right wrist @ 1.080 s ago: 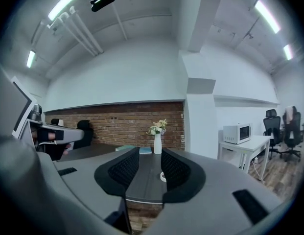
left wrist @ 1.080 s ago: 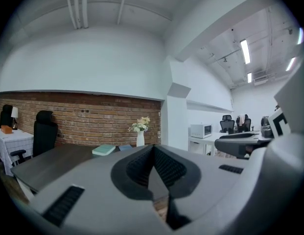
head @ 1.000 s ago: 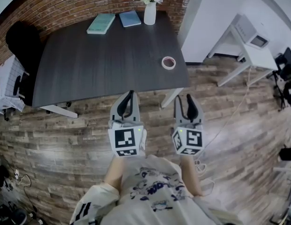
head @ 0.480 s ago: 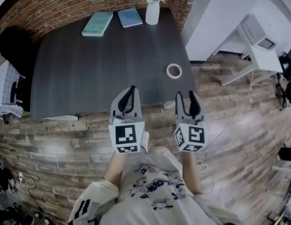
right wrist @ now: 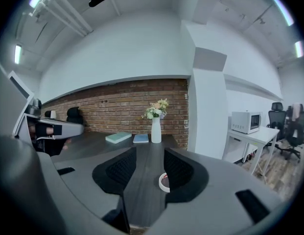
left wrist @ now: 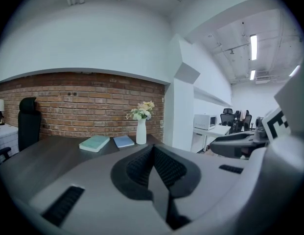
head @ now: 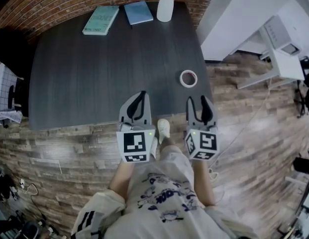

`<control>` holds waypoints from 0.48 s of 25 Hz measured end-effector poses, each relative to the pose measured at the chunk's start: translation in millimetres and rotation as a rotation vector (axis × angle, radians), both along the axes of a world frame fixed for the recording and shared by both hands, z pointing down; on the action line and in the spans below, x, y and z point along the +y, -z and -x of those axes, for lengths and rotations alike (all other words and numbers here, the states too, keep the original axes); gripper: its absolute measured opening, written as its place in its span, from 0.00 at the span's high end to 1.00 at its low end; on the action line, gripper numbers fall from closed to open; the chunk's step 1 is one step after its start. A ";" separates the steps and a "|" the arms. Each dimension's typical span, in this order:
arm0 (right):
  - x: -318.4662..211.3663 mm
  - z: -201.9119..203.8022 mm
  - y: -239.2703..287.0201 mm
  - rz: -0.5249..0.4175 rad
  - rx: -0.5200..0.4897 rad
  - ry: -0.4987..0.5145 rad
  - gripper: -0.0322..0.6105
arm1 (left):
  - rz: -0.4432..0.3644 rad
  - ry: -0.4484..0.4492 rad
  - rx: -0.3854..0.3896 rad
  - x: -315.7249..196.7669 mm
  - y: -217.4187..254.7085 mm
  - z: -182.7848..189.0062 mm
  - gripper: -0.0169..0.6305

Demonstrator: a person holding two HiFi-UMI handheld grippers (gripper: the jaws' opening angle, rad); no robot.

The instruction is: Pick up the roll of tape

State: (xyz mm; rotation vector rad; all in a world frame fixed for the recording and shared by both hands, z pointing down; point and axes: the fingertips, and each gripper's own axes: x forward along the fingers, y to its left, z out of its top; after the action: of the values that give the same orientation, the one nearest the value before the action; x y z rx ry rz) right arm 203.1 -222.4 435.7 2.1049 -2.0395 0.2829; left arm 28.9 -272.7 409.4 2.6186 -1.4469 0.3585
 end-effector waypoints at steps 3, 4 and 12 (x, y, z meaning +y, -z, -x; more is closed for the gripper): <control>-18.2 -9.6 -10.5 0.031 -0.004 0.003 0.70 | 0.021 0.008 -0.007 -13.3 -8.6 -9.3 0.97; -25.0 -12.1 -13.5 0.042 -0.004 0.010 0.70 | 0.028 0.012 -0.008 -18.1 -11.3 -12.5 0.97; -81.0 -29.1 -54.0 0.164 0.011 0.085 0.70 | 0.108 0.045 -0.037 -61.6 -41.1 -33.8 0.97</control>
State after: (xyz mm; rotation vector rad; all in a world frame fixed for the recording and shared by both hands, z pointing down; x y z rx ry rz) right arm 232.3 -303.4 489.6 1.9142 -2.0189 0.4096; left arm 62.8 -334.3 450.5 2.5033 -1.4522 0.4680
